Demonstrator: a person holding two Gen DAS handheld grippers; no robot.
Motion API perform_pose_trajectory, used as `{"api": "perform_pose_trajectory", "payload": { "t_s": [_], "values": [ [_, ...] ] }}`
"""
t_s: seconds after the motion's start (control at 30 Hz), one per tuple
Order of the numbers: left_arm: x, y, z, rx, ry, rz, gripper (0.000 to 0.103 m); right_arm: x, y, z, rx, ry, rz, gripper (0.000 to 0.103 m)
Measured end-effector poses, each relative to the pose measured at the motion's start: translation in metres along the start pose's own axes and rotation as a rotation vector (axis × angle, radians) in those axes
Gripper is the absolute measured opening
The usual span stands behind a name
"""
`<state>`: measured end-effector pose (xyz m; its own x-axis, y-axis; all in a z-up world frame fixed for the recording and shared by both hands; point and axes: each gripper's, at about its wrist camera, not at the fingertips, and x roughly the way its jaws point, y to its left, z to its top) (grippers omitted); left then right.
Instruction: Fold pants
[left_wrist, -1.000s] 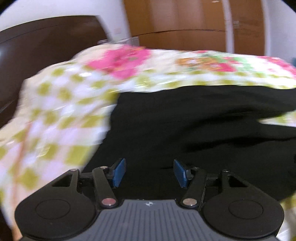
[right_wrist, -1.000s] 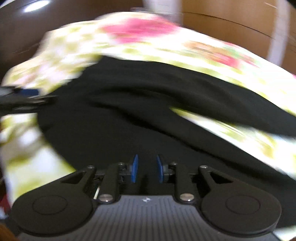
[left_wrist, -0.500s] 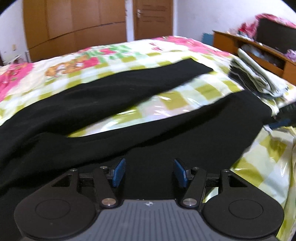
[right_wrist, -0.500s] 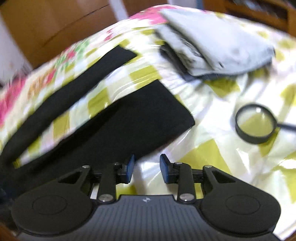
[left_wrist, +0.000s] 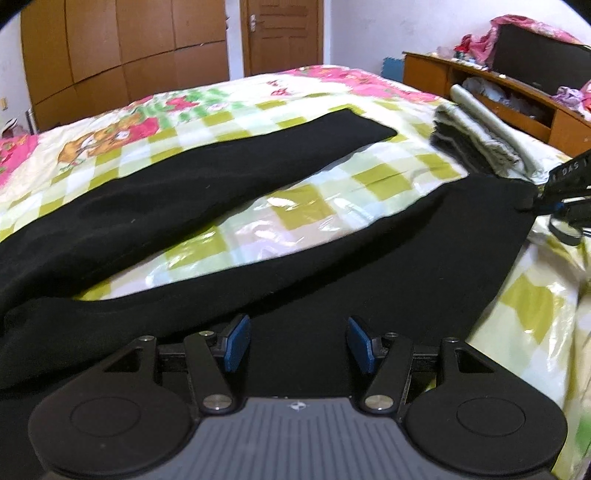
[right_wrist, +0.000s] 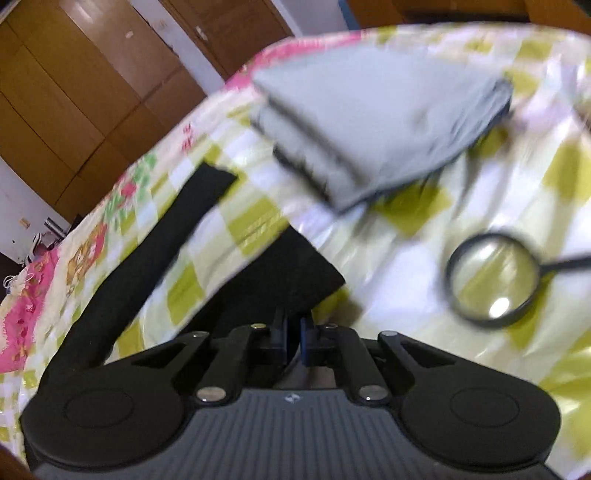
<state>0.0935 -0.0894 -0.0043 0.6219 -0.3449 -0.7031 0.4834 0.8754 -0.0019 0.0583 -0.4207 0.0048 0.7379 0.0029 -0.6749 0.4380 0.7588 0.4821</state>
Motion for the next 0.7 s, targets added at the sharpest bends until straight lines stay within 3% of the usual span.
{"api": "perform_pose_trajectory", "payload": {
  "t_s": [0.2, 0.33, 0.4, 0.53, 0.63, 0.7],
  "values": [
    [0.007, 0.003, -0.004, -0.015, 0.011, 0.003, 0.075, 0.009, 0.004, -0.001, -0.114, 0.056, -0.136, 0.01],
    [-0.015, 0.027, -0.005, -0.027, -0.034, 0.047, 0.076, -0.016, 0.02, -0.006, -0.232, -0.044, -0.232, 0.02],
    [-0.021, 0.045, -0.007, -0.039, -0.043, 0.079, 0.077, -0.03, 0.034, -0.011, -0.32, -0.105, -0.284, 0.02],
    [-0.012, 0.077, -0.011, -0.073, -0.031, 0.144, 0.077, -0.039, 0.081, -0.029, -0.487, -0.113, -0.174, 0.02],
    [0.005, 0.099, -0.016, -0.094, 0.012, 0.185, 0.077, -0.017, 0.125, -0.046, -0.604, -0.017, -0.038, 0.018],
    [0.006, 0.113, -0.018, -0.105, 0.008, 0.168, 0.078, 0.004, 0.156, -0.059, -0.677, 0.04, 0.021, 0.018]
  ]
}}
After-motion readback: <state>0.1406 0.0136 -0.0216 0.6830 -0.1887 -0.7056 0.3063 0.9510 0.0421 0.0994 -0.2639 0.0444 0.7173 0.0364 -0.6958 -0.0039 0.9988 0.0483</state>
